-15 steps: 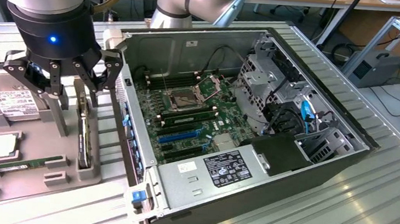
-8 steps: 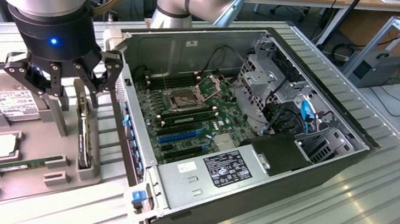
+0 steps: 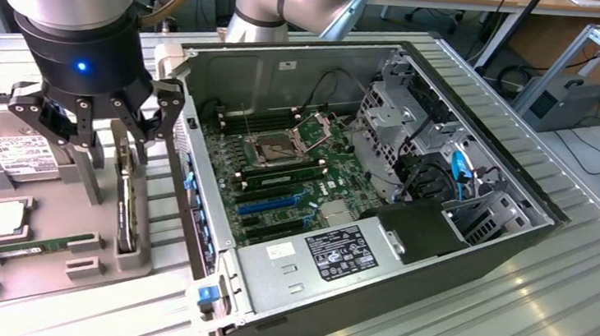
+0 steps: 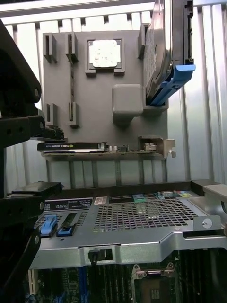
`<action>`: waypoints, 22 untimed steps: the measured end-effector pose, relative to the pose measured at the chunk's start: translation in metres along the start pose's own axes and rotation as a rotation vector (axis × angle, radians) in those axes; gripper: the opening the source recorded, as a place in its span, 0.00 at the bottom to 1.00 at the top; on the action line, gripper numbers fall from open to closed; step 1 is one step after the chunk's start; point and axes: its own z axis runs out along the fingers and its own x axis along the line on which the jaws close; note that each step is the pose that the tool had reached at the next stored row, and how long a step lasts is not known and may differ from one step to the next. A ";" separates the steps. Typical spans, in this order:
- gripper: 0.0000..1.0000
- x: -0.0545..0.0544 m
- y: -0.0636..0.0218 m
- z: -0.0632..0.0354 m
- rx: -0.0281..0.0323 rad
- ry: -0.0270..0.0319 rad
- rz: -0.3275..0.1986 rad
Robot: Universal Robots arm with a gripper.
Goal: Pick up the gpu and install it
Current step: 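Pick up the gpu and move the gpu toward the slot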
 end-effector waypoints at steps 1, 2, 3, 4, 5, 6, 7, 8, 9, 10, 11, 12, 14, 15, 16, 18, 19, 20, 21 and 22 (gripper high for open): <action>0.48 0.000 0.0000 0.0008 0.0000 0.0000 0.000; 0.48 0.000 -0.0001 0.0013 0.0000 0.0000 0.000; 0.48 0.000 -0.0001 0.0022 0.0000 0.0000 0.000; 0.48 0.000 -0.0001 0.0028 0.0000 0.0000 0.000; 0.48 0.000 -0.0002 0.0034 0.0000 0.0000 0.000; 0.48 0.000 -0.0002 0.0041 0.0000 0.0000 0.000; 0.48 0.000 -0.0002 0.0048 0.0000 0.0001 0.000; 0.48 0.000 -0.0002 0.0053 0.0000 0.0000 0.000; 0.48 0.000 -0.0002 0.0056 0.0000 0.0000 0.000; 0.48 0.000 -0.0003 0.0059 0.0000 0.0000 0.000; 0.48 0.000 -0.0003 0.0061 0.0001 0.0001 0.000; 0.48 0.000 -0.0003 0.0065 0.0001 0.0001 0.000; 0.48 0.000 -0.0003 0.0071 0.0000 0.0000 0.000; 0.48 0.000 -0.0003 0.0074 0.0000 0.0000 0.000; 0.48 0.000 -0.0003 0.0077 0.0000 0.0001 0.000; 0.48 0.000 -0.0004 0.0083 0.0000 0.0000 0.000; 0.48 0.000 -0.0004 0.0086 0.0001 0.0001 0.000; 0.48 0.000 -0.0004 0.0090 0.0000 0.0000 0.000; 0.48 0.000 -0.0004 0.0093 0.0000 0.0000 0.000; 0.48 0.000 -0.0004 0.0098 0.0000 0.0000 0.000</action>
